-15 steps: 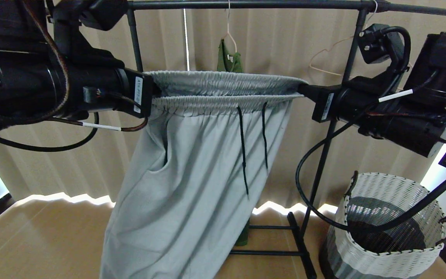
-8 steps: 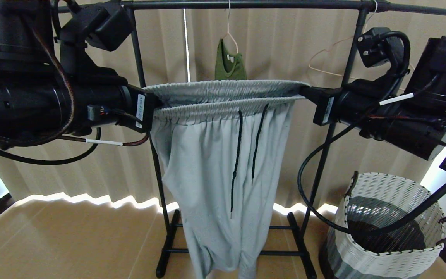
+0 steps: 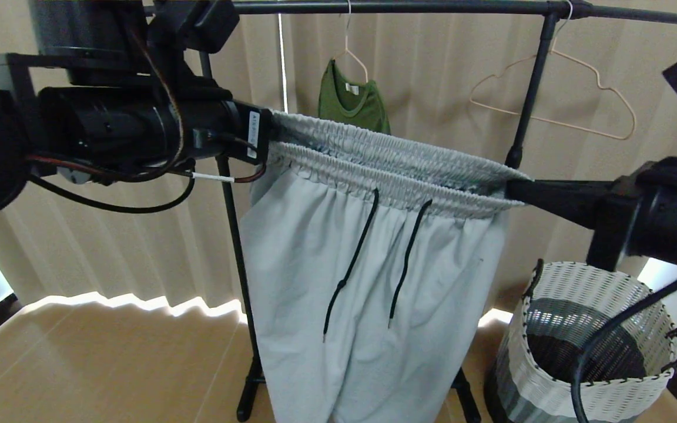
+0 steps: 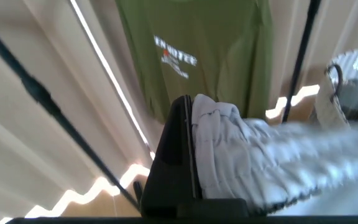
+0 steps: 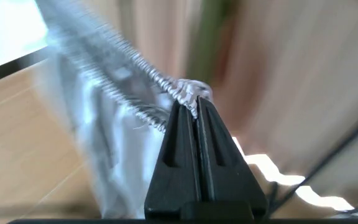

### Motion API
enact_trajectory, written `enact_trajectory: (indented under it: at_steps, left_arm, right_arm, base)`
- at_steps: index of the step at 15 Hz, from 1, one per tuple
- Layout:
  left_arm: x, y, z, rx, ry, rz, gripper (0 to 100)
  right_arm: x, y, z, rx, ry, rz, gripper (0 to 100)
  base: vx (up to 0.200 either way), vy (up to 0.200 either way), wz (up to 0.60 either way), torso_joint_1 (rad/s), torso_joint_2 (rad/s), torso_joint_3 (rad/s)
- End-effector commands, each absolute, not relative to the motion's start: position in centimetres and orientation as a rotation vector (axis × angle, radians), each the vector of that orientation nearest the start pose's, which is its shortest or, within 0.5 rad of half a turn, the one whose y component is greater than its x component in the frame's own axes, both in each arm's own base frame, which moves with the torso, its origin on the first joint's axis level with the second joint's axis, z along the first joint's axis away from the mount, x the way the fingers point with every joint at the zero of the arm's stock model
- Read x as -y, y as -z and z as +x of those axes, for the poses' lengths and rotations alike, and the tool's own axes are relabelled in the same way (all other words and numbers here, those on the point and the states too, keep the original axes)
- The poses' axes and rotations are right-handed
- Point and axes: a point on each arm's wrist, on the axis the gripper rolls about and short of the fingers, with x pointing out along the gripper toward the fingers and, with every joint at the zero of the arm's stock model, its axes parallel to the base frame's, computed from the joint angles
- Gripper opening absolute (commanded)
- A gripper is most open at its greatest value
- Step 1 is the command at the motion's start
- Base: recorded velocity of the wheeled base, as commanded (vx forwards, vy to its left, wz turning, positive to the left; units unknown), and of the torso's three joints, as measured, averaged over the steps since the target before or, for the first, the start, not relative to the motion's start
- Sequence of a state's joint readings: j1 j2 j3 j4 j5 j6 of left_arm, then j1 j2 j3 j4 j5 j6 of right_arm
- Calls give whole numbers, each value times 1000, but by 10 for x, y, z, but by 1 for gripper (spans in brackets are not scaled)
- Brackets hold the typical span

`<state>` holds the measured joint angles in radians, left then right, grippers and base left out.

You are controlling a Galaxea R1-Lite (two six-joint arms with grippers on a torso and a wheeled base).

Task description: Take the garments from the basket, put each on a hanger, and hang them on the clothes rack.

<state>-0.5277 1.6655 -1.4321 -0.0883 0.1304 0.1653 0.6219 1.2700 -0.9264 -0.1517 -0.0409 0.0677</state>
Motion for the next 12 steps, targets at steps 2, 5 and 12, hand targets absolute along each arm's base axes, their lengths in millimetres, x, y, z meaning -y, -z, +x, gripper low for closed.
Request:
enact_trajectory:
  at_steps: [2,5,12]
  left_arm:
    - [171,-308,295,-126,414,218,0]
    - [155,-313,273,-163,411,235,0]
    - [122,-334,199,-262,515,262,0]
  right_arm:
    - [-111,-283,143,-174,-615,13,0]
    - [-109,-277,167,-204,-526,-7,0]
    - [-122,-278,269,-87,-384,-45,0]
  base:
    - [0,0,0,0,0,0]
    - [0,0,0,0,0,0]
    - [0,0,0,0,0,0]
